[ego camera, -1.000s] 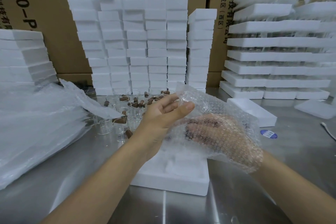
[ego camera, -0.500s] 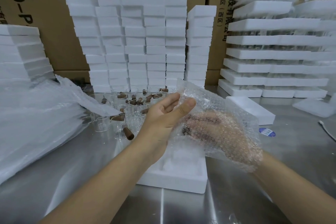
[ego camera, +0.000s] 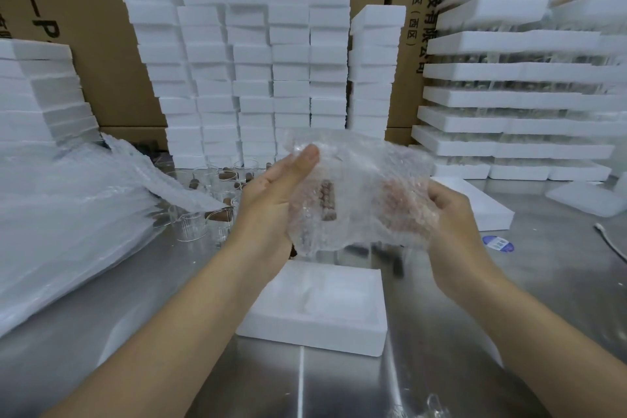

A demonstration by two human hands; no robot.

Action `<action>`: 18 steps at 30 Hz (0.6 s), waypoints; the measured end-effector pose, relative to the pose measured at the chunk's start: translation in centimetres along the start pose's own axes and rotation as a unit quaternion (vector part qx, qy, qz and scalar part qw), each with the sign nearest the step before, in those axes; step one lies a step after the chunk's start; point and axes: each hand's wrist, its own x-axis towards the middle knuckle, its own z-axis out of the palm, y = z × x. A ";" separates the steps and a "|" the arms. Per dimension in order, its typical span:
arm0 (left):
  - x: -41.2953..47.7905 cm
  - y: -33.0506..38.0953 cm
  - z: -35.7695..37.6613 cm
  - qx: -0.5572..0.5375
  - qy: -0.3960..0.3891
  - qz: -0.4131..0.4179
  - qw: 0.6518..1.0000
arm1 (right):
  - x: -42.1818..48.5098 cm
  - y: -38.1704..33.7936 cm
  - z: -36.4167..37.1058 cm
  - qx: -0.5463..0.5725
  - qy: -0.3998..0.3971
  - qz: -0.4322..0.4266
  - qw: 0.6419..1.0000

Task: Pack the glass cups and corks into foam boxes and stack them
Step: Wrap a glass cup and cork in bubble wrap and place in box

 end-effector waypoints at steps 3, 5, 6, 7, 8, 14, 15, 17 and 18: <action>0.5 0.2 -0.7 -0.036 0.006 -0.017 0.999 | 0.2 -0.4 0.0 0.099 0.024 -0.014 0.995; 0.7 0.2 -0.9 -0.042 0.001 -0.024 0.999 | 0.4 -0.1 -0.4 0.126 -0.031 -0.015 0.991; 0.8 0.2 -1.0 -0.041 0.002 -0.027 0.999 | 0.4 0.0 -0.6 0.134 -0.076 -0.019 0.988; 0.8 0.1 -1.0 -0.039 0.001 -0.029 0.999 | 0.4 0.0 -0.5 0.138 -0.123 -0.013 0.983; 0.7 0.0 -0.9 -0.037 -0.004 -0.030 0.999 | 0.3 0.1 -0.5 0.124 -0.156 -0.013 0.980; 0.5 -0.1 -0.9 0.006 -0.048 -0.034 0.998 | 0.5 1.1 -0.3 0.086 -0.182 -0.044 0.978; 0.5 -0.2 -0.9 0.013 -0.054 -0.033 0.998 | 0.6 1.0 -0.4 0.086 -0.173 -0.048 0.980; 0.3 -0.1 -0.7 0.027 -0.053 -0.030 0.998 | 0.8 0.9 -0.6 0.067 -0.153 -0.063 0.984; 0.3 -0.1 -0.4 0.034 -0.047 -0.029 0.998 | 1.0 1.0 -0.6 0.058 -0.145 -0.073 0.985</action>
